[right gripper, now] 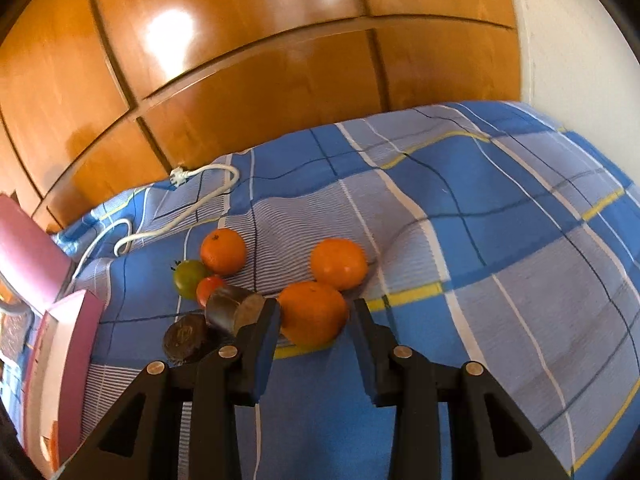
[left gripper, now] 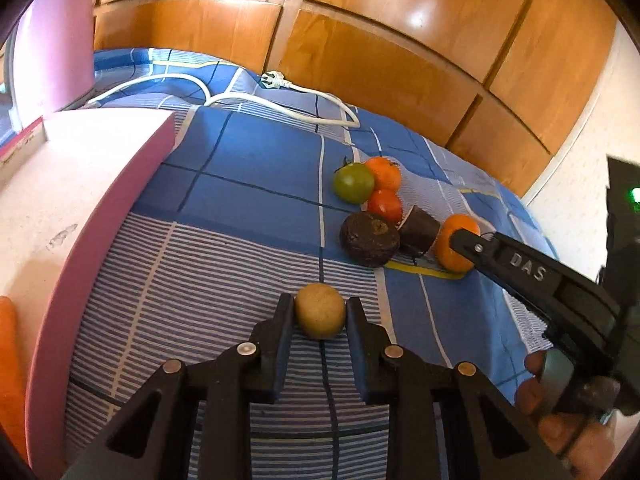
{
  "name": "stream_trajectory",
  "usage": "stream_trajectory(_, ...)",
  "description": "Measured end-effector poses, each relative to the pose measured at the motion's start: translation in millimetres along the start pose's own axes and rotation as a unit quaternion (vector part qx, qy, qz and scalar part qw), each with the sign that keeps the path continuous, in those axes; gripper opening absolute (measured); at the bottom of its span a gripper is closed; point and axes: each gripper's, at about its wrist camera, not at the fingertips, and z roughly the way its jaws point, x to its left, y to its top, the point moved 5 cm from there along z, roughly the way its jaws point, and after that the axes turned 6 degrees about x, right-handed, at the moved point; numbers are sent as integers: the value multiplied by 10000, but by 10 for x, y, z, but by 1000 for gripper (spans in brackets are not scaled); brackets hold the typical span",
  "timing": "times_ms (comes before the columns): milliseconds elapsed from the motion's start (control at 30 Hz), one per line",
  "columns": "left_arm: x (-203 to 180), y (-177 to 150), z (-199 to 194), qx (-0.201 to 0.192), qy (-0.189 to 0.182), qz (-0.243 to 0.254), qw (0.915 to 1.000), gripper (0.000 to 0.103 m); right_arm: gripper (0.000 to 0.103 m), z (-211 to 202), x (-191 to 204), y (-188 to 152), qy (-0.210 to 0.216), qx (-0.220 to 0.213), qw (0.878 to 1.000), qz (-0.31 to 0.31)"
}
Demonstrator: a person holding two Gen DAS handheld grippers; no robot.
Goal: Organize fruits
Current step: 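Grasp a mandarin orange with the right gripper while the left gripper holds the tan fruit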
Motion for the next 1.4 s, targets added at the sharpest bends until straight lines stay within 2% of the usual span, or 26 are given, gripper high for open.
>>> stream_trajectory(267, 7, -2, -7, -53, -17, -10, 10000, 27, 37, 10, -26, -6, 189, 61, 9997, 108)
stream_trajectory(400, 40, -8, -16, -81, -139, -113, 9998, 27, 45, 53, -63, -17, 313, 192, 9989, 291)
stream_trajectory(867, 25, -6, -17, -83, -81, -67, 9999, 26, 49, 152, -46, -55, 204, 358, 9989, 202)
stream_trajectory(1000, 27, -6, -15, -82, -69, -59, 9999, 27, 53, 158, -62, -60, 346, 349, 9984, 271)
stream_trajectory(1100, 20, -5, -9, -86, -49, -51, 9999, 27, 63, 157, -78, -48, 675, 312, 9964, 411)
stream_trajectory(1267, 17, -5, -9, -91, -39, -43, 9999, 27, 63, 157, -57, -45, 666, 309, 9966, 380)
stream_trajectory(1333, 18, -5, -9, -91, -35, -35, 9999, 27, 60, 150, -60, -46, 623, 299, 9969, 374)
stream_trajectory(1400, 15, -4, -9, -97, -28, -24, 9999, 26, 40, 149, -109, -46, 452, 288, 9976, 443)
